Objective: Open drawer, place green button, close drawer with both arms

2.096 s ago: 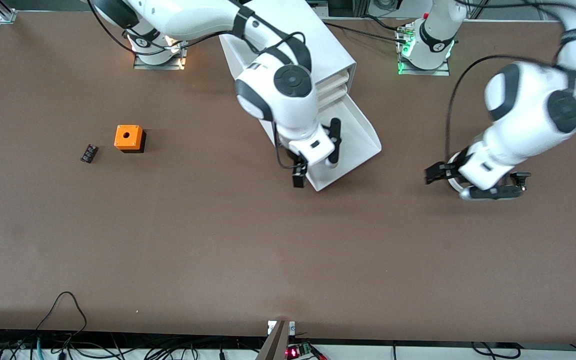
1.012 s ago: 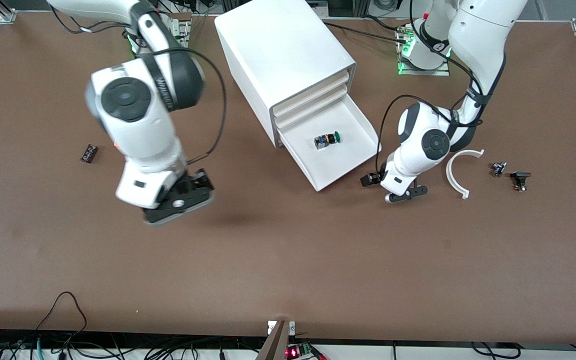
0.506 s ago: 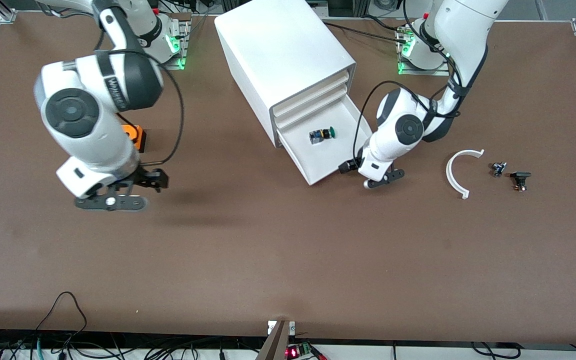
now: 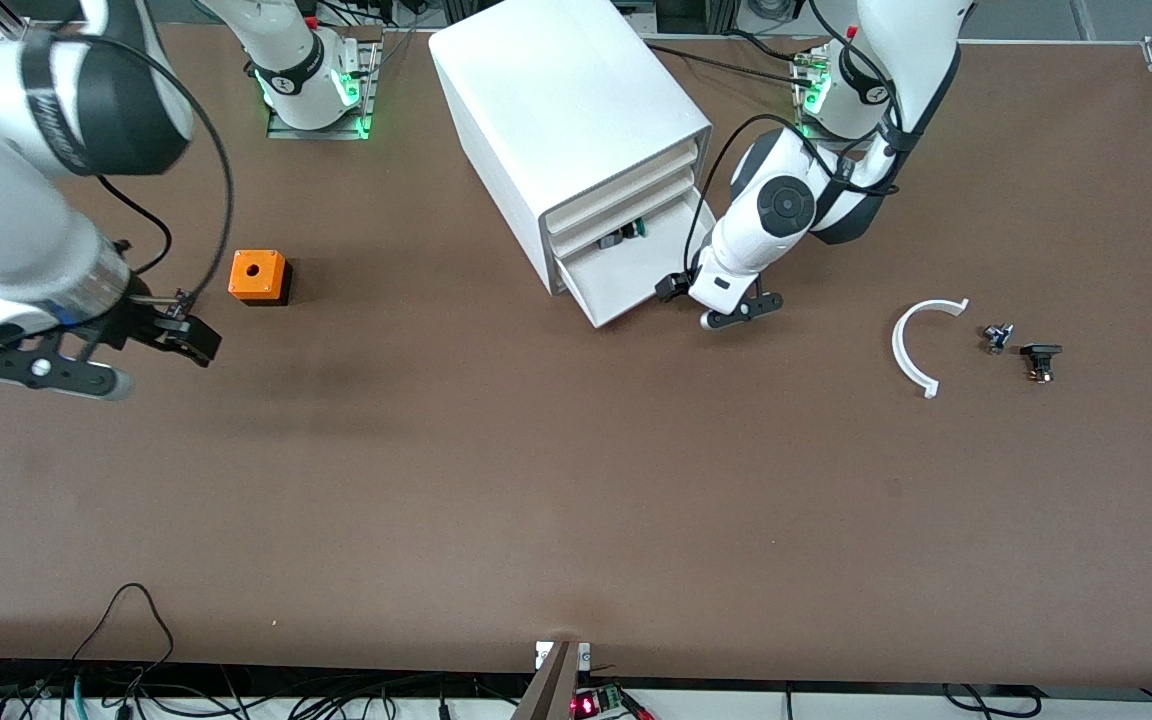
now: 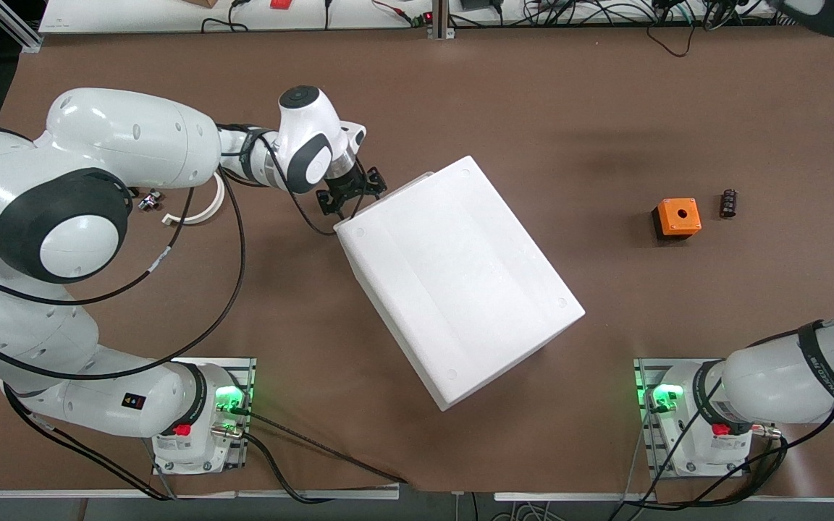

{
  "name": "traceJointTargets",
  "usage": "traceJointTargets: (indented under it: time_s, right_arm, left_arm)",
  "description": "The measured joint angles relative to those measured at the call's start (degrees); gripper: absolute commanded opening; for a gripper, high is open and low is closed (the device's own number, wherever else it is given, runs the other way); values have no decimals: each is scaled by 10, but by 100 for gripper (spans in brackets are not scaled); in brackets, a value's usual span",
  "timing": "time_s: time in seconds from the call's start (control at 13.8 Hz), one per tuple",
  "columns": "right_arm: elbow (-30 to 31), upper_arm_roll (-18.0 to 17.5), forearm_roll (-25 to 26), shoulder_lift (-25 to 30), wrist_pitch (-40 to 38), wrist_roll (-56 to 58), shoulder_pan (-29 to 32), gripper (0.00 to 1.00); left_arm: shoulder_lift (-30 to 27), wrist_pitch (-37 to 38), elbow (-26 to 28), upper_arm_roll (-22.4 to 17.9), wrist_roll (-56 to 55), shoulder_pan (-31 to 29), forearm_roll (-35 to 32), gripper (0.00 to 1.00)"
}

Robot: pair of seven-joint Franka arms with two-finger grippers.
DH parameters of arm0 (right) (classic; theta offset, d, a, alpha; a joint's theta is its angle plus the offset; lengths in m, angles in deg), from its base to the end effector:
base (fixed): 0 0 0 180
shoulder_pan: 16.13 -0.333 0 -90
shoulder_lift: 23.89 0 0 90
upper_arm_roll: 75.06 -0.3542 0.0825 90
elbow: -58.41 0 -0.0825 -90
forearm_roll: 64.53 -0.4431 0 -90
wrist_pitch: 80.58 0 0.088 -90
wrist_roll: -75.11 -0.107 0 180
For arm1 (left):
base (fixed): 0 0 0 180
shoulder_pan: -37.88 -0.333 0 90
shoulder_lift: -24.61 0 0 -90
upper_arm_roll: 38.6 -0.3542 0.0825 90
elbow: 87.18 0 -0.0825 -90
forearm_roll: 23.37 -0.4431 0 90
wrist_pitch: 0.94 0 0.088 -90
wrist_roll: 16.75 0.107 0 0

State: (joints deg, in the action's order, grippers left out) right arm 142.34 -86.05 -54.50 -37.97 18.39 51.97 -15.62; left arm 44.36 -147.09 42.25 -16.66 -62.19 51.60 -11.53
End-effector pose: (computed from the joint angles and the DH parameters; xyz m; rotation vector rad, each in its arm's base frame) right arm 0.6991 0.0976 0.5744 3.0097 -0.3044 0.0864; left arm 0.4706 -0.3400 0.2027 2.9233 0.5372 -0.2751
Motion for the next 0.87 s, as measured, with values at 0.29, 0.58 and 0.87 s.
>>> traceJointTargets:
  time_s: [0.29, 0.58, 0.87]
  right_arm:
    - [1, 69, -30, 32, -52, 51, 22, 100]
    - [12, 104, -48, 43, -62, 130, 25, 100]
    - [71, 124, -60, 71, -28, 201, 25, 100]
  left_arm:
    - [0, 0, 5, 51, -64, 1, 0, 100]
    - [0, 6, 6, 60, -71, 1, 0, 100]
    - [0, 13, 7, 73, -71, 2, 0, 100]
